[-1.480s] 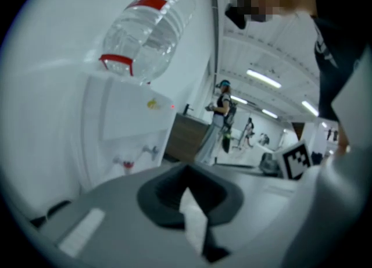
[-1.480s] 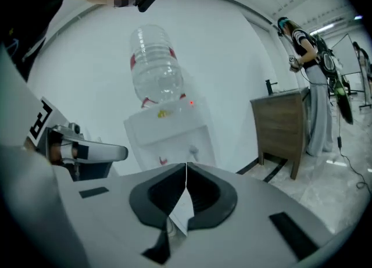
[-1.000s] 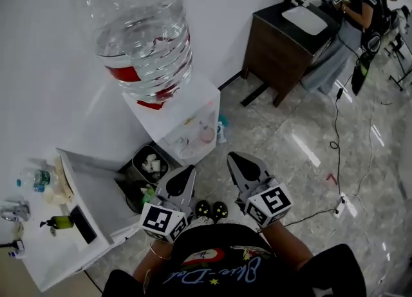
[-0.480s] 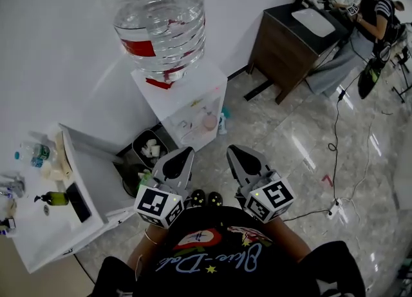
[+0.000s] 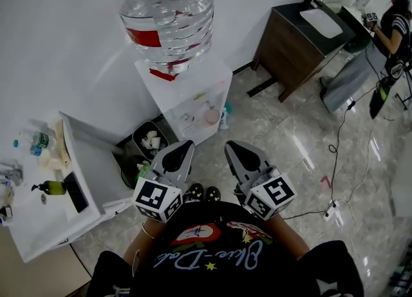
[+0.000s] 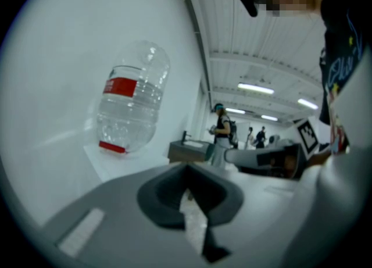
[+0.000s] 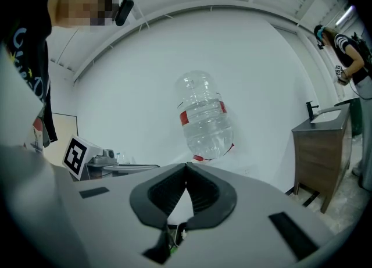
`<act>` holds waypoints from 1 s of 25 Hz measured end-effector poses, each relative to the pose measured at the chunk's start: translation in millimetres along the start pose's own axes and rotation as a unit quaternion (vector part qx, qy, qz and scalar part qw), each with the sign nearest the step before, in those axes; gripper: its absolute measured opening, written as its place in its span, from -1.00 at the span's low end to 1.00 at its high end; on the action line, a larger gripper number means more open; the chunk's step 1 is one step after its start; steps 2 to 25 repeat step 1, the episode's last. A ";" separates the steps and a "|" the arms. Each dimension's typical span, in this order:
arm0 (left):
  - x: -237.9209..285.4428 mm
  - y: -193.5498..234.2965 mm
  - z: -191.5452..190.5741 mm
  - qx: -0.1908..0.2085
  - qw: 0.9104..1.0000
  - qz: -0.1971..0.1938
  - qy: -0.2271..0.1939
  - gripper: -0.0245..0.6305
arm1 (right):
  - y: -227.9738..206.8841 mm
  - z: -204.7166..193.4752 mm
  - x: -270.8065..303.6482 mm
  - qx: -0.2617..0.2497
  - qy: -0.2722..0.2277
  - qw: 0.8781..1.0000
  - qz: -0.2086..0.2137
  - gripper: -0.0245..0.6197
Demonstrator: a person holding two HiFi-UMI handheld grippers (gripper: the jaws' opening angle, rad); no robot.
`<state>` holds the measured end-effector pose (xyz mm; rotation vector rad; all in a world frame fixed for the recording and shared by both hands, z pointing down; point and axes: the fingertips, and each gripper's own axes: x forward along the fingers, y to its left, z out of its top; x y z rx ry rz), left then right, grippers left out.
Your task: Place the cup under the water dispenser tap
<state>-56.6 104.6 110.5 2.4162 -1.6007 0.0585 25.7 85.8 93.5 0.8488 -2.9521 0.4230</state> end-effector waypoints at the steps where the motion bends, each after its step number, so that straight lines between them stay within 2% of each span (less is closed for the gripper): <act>1: 0.9 0.8 0.1 0.000 1.000 0.001 0.000 -0.94 | -0.3 -0.2 0.7 0.000 0.001 1.000 0.002 -0.88; 25: 0.9 0.8 0.1 0.000 1.000 0.001 0.000 -0.94 | -0.3 -0.2 0.7 0.000 0.001 1.000 0.002 -0.88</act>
